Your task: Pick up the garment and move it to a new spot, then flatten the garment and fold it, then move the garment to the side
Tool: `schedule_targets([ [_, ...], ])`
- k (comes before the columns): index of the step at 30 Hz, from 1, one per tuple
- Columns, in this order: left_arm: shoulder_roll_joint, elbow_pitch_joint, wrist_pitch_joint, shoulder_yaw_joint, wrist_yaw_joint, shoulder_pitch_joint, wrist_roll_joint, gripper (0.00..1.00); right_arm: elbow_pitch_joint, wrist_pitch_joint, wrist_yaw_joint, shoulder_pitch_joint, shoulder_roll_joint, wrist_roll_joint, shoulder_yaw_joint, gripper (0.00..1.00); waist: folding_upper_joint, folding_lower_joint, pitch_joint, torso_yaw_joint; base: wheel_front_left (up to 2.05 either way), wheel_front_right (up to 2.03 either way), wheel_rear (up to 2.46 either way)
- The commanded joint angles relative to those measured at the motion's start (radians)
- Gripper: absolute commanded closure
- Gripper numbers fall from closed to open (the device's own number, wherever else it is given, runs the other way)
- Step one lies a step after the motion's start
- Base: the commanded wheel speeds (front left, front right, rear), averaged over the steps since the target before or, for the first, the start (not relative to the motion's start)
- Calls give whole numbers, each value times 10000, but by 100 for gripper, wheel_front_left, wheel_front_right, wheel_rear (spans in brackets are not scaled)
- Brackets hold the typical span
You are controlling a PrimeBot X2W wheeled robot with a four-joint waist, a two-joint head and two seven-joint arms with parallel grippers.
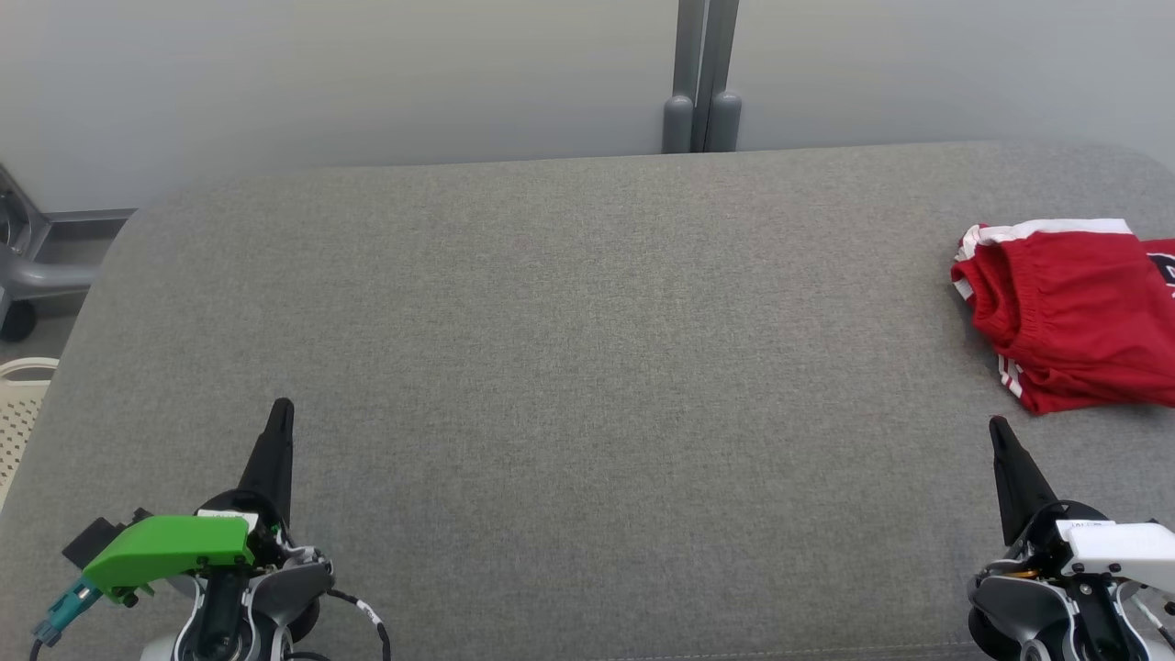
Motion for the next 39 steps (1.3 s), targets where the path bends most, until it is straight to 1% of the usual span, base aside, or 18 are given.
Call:
schedule_targets([
  [1, 6, 13, 28, 26, -39, -164, 12, 100, -42, 23, 4, -89, -38, 43, -20, 100, -1, 0, 0, 0, 0, 0, 0],
  [39, 5, 11, 27, 22, -40, -164, 10, 100, -41, 23, 4, -88, -38, 43, -18, 100, -1, 0, 0, 0, 0, 0, 0],
])
